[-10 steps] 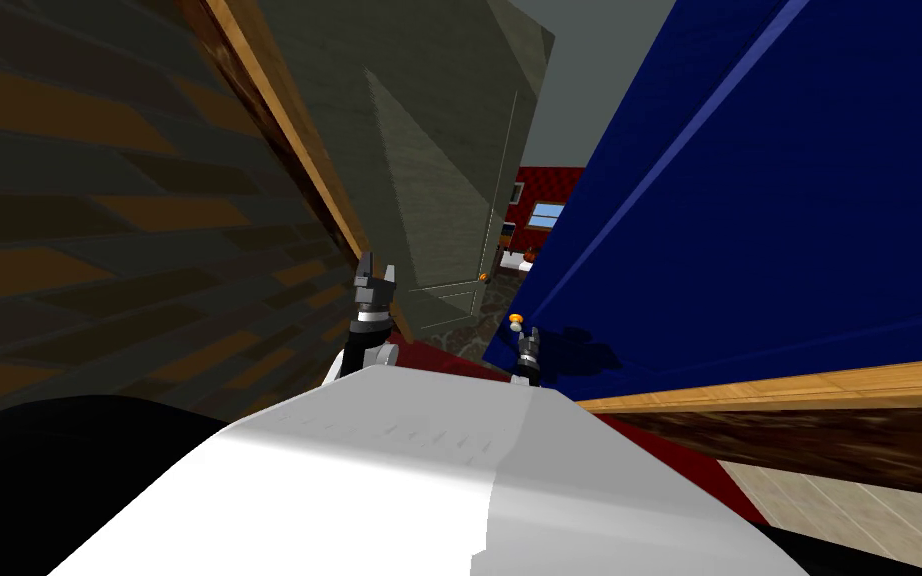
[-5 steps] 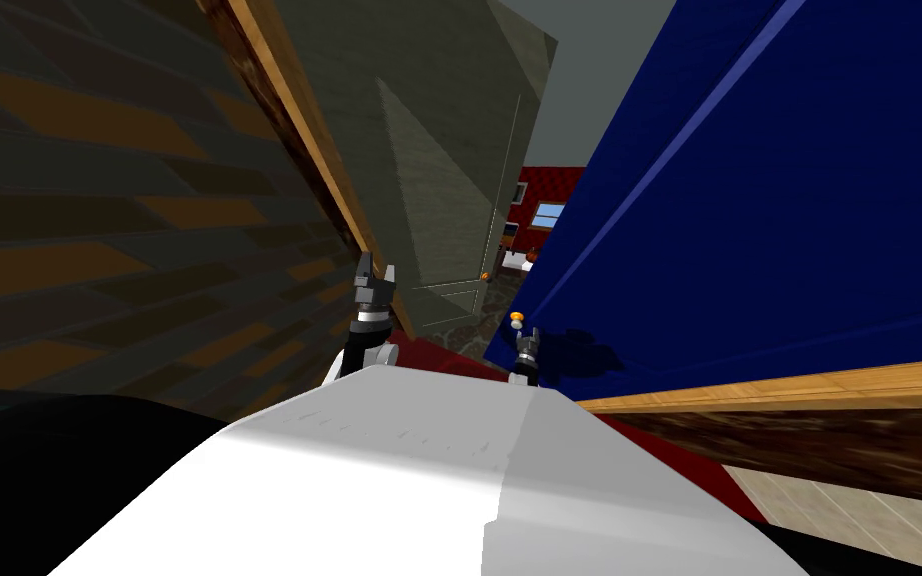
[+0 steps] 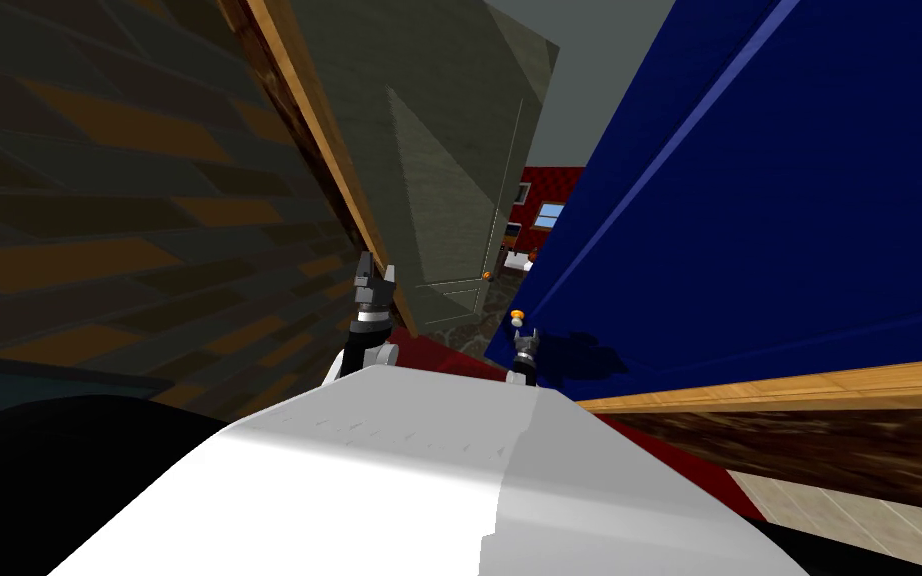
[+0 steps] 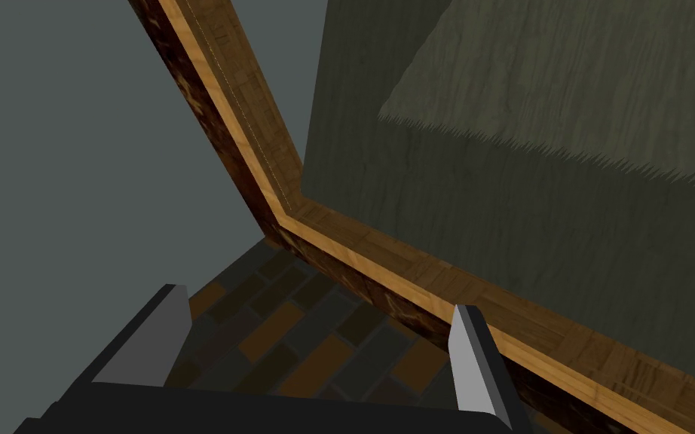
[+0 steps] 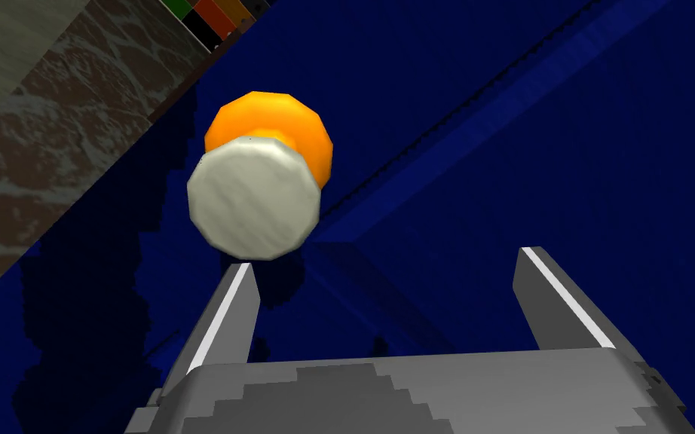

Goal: Push the door open

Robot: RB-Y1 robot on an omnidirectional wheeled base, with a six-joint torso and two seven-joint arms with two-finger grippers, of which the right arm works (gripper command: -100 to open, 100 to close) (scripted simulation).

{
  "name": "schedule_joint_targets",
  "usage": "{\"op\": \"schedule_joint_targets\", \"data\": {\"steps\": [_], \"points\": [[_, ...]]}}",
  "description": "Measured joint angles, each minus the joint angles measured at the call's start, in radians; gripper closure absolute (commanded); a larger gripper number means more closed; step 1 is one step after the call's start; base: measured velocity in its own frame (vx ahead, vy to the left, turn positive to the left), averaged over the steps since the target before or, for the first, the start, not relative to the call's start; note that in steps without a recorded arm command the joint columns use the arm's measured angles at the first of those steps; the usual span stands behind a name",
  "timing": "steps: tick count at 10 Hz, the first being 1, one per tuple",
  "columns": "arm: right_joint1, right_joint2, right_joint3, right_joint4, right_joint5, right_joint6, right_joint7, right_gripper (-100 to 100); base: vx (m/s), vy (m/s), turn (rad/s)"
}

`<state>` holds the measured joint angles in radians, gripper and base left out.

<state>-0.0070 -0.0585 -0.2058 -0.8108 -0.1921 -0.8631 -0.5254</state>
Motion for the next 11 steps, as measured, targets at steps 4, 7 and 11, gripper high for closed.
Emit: {"op": "schedule_joint_targets", "data": {"steps": [4,7,11], "points": [[-0.011,0.004,0.023,0.011,-0.059,0.006,-0.099,-100,-0.045,0.004,0.029],[-0.021,0.007,0.042,0.023,-0.107,0.01,-0.176,-100,-0.054,-0.001,0.041],[-0.031,0.013,0.065,0.034,-0.163,0.016,-0.278,-100,-0.04,-0.003,0.034]]}}
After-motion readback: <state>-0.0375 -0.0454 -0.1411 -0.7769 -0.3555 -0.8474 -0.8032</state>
